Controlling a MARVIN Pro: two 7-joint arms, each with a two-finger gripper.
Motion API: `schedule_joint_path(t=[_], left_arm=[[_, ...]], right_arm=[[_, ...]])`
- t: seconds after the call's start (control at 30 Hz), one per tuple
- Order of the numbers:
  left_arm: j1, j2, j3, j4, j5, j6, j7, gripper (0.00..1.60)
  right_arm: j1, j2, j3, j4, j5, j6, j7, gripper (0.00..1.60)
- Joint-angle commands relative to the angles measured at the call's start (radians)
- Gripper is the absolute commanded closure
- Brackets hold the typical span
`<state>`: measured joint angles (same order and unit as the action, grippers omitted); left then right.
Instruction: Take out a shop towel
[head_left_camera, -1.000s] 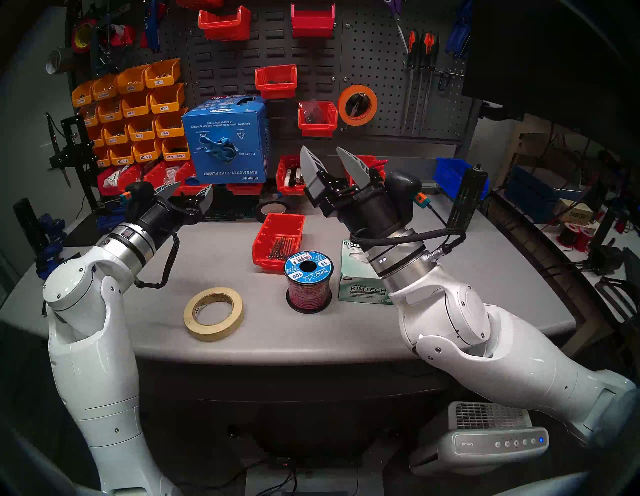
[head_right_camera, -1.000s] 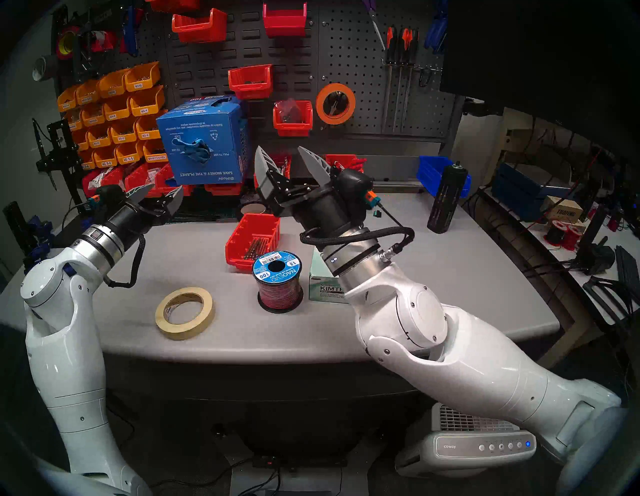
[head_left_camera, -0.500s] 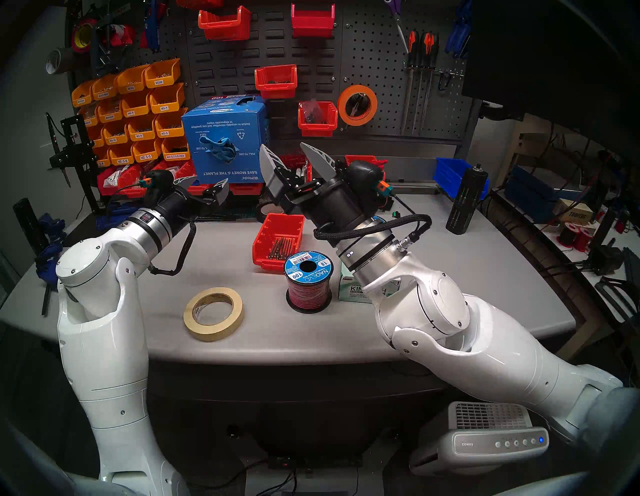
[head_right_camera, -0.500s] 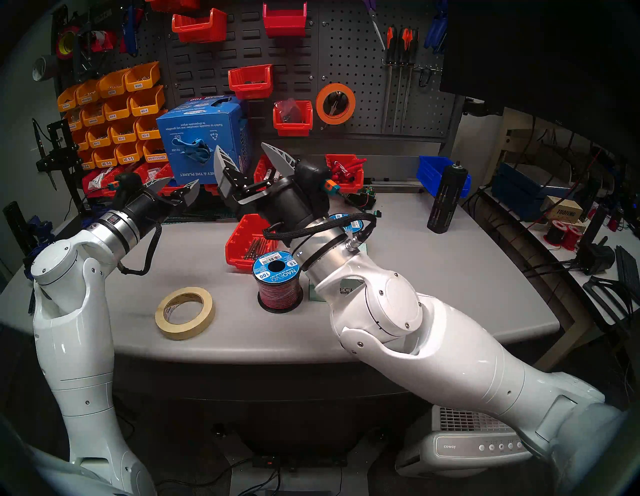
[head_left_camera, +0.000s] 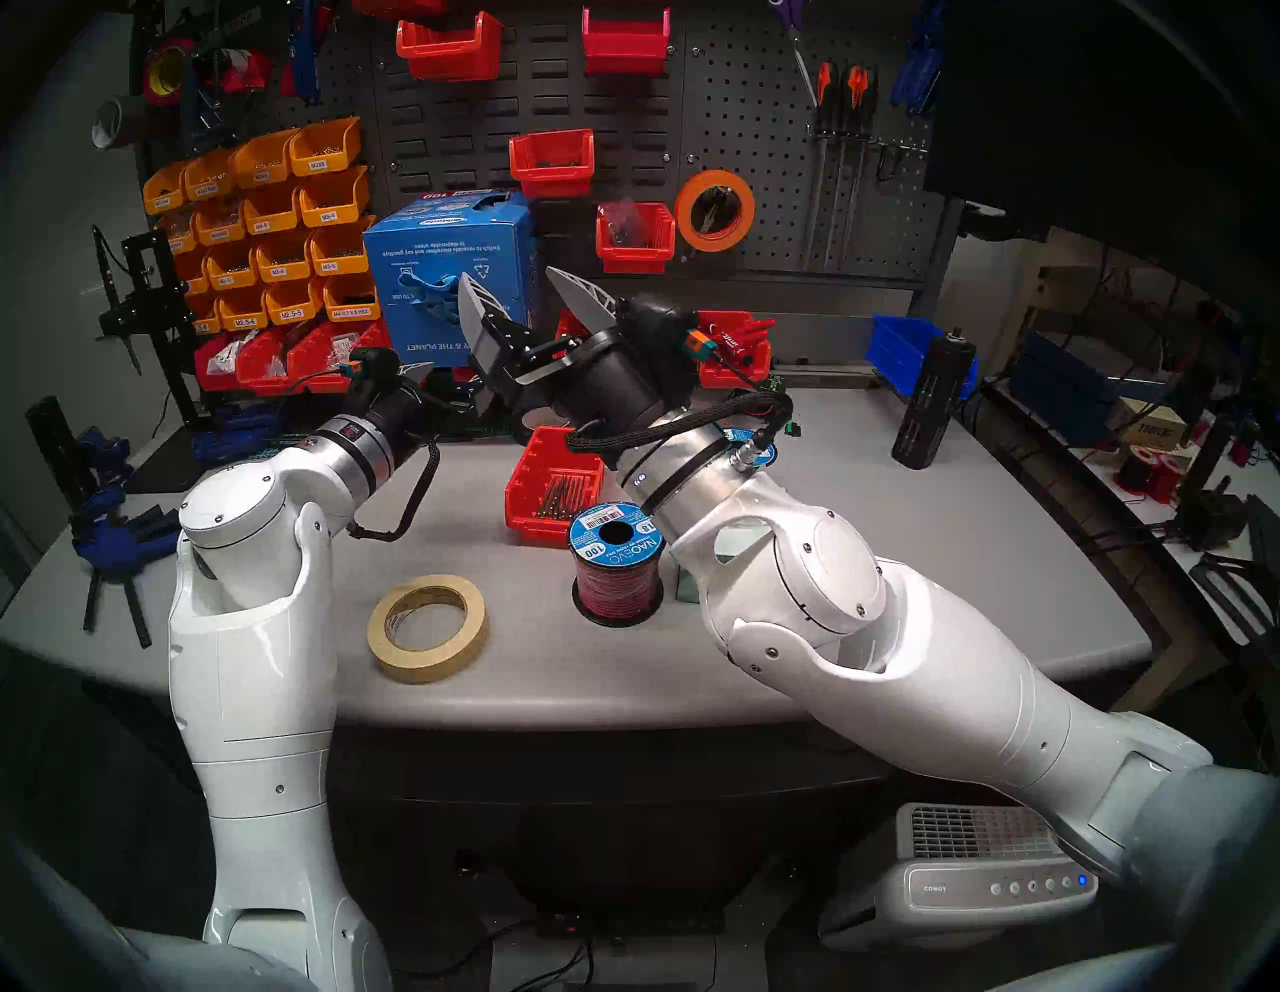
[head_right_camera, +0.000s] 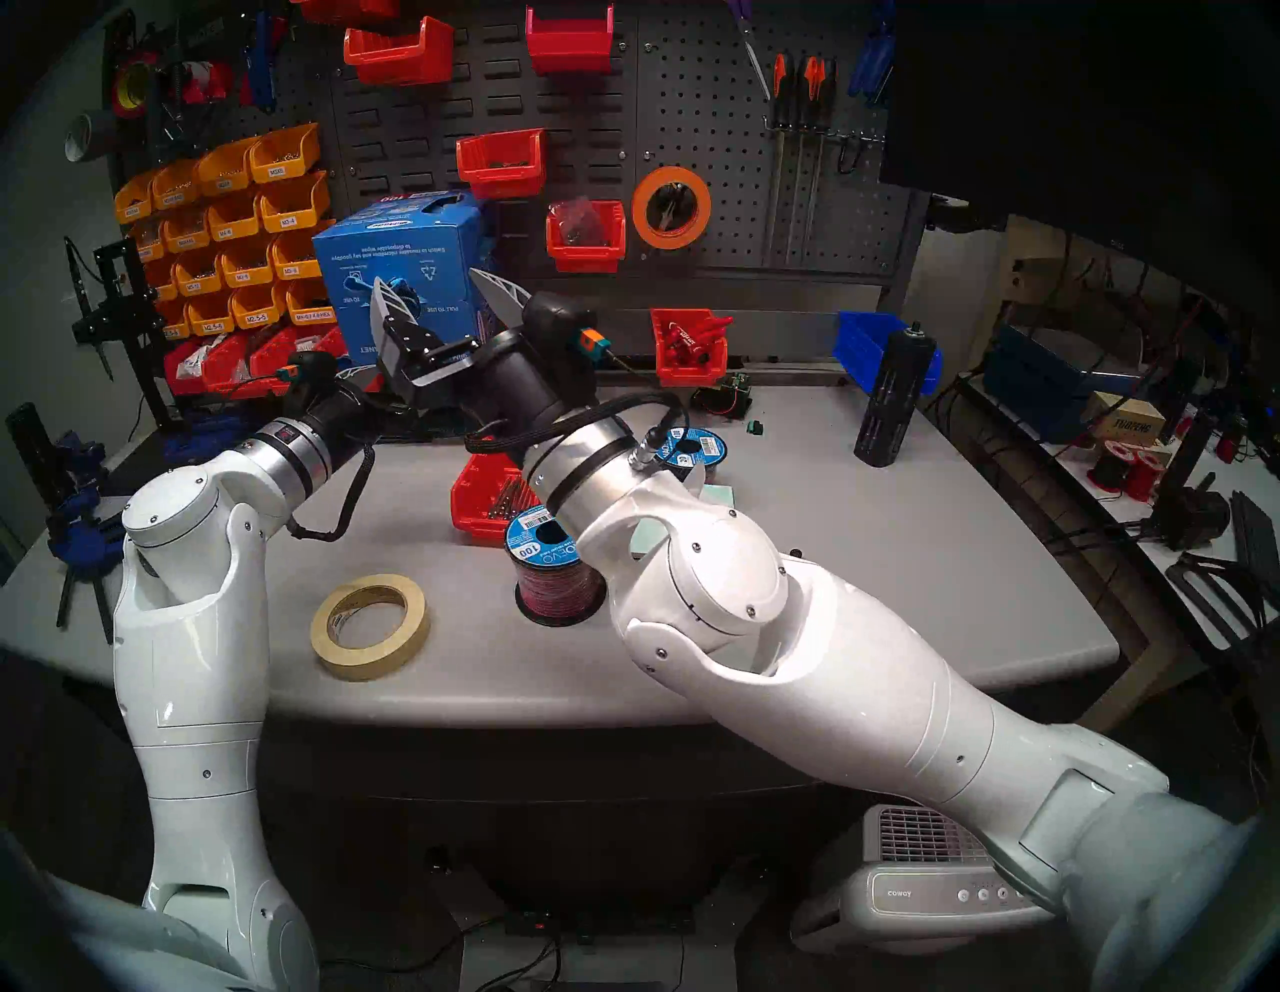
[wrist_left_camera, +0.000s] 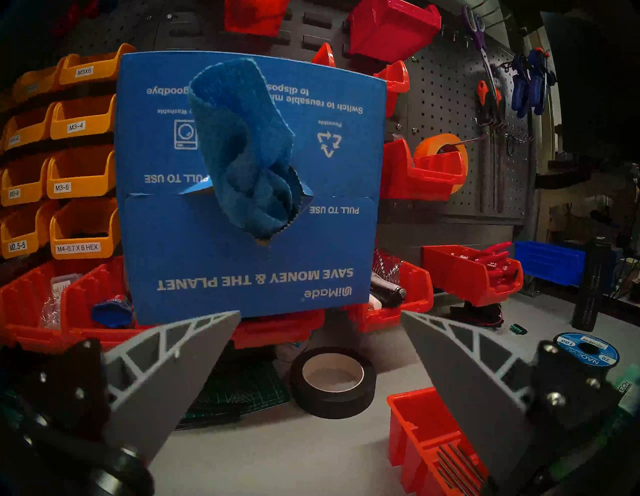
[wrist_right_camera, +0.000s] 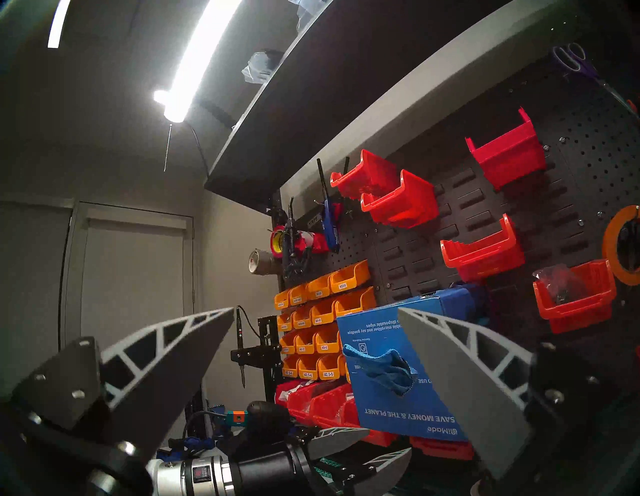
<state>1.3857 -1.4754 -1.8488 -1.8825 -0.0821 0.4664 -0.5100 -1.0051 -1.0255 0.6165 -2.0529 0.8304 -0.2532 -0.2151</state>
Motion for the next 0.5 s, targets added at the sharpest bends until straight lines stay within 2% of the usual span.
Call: schedule_joint_path(t=[0.0,0.23,0.47], left_arm=[[-0.097,-0.021,0.005,0.022,0.036,-0.114,0.079,0.0],[-0.113,-0.047,0.003,0.042,0.042,-0.168,0.133,0.0],[-0.096,-0.055,0.003,0.034,0.038,-0.196,0.138,0.0]], right_arm=[[0.043,-0.053,0.008,-0.004,-0.014,-0.007,0.001,0.0],[0.06,-0.082,0.002,0.029,-0.018,0.001,0.001,0.0],[0.074,-0.105,-0.003,0.053,-0.014,0.0,0.01,0.0]])
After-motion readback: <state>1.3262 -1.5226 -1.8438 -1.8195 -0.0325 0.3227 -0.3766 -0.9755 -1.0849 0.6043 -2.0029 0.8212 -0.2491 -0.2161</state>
